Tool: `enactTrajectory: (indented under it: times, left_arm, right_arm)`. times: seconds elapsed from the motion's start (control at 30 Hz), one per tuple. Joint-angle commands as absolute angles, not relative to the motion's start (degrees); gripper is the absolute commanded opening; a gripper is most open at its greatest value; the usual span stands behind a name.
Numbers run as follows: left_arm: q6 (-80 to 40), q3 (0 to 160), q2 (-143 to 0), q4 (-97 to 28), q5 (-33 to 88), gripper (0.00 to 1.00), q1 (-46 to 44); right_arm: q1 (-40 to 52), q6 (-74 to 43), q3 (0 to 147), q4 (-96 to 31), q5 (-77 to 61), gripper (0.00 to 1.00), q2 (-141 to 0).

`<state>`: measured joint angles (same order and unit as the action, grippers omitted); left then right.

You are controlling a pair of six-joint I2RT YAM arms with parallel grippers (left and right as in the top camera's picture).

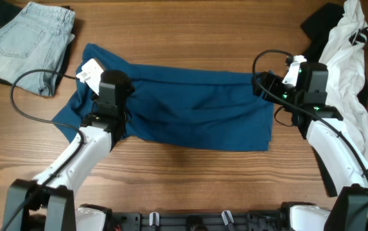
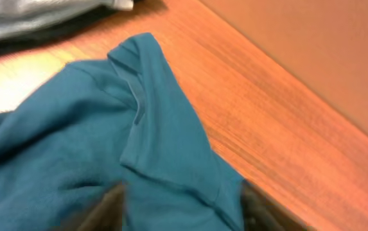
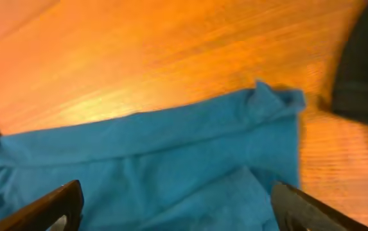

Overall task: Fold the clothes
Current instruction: 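Move both grippers up to the shirt's top edge, folding the hem over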

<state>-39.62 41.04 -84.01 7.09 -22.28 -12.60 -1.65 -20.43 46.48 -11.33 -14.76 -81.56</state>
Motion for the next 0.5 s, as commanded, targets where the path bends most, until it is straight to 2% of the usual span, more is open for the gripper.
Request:
enactTrajectory:
  times: [0.0, 0.03, 0.07, 0.1, 0.13, 0.2, 0.23, 0.27, 0.3, 0.33, 0.47]
  left_arm:
    - [-39.2, 41.93, -89.89, 7.7, -16.4, 0.59, -10.46]
    - [-39.2, 42.0, -91.02, 8.1, -15.49, 0.56, -10.17]
    - [-39.2, 42.13, -92.84, 9.06, -13.54, 0.57, -9.78]
    - [-39.2, 42.15, -93.71, 9.76, -12.82, 0.63, -9.65]
    - [-39.2, 42.19, -94.65, 10.59, -11.94, 0.65, -9.56]
    - [-39.18, 42.89, -96.31, 11.68, -10.52, 0.62, -9.56]
    - [-39.18, 43.31, -96.82, 12.19, -10.26, 0.61, -9.56]
    - [-39.16, 44.07, -97.49, 13.02, -10.26, 0.6, -9.56]
    - [-38.54, 44.82, -97.89, 13.67, -10.28, 0.66, -9.56]
    - [-37.19, 45.52, -98.19, 14.68, -10.28, 0.73, -9.52]
    - [-31.07, 47.44, -98.39, 19.99, -10.28, 0.8, -9.5]
  right_arm:
    - [-1.56, -21.04, 49.65, -15.11, -11.97, 0.88, -81.97]
    - [-1.58, -21.21, 49.84, -15.99, -11.75, 0.85, -81.97]
    - [-1.58, -21.19, 50.13, -17.56, -11.57, 0.87, -81.97]
    - [-1.56, -21.21, 50.28, -18.46, -11.6, 0.89, -81.97]
    - [-1.56, -21.21, 50.43, -19.33, -11.55, 0.9, -81.97]
    - [-1.56, -20.69, 50.48, -19.09, -11.38, 0.84, -81.97]
    - [-1.56, -20.43, 50.48, -18.59, -10.9, 0.83, -81.97]
    - [-1.56, -19.22, 50.48, -16.86, -9.82, 0.87, -81.97]
    - [-1.56, -17.96, 50.48, -14.96, -8.69, 0.95, -81.97]
    - [-1.56, -17.47, 50.48, -13.08, -7.11, 1.0, -81.97]
    - [-1.56, -14.59, 50.48, -4.47, -3.75, 0.99, -82.83]
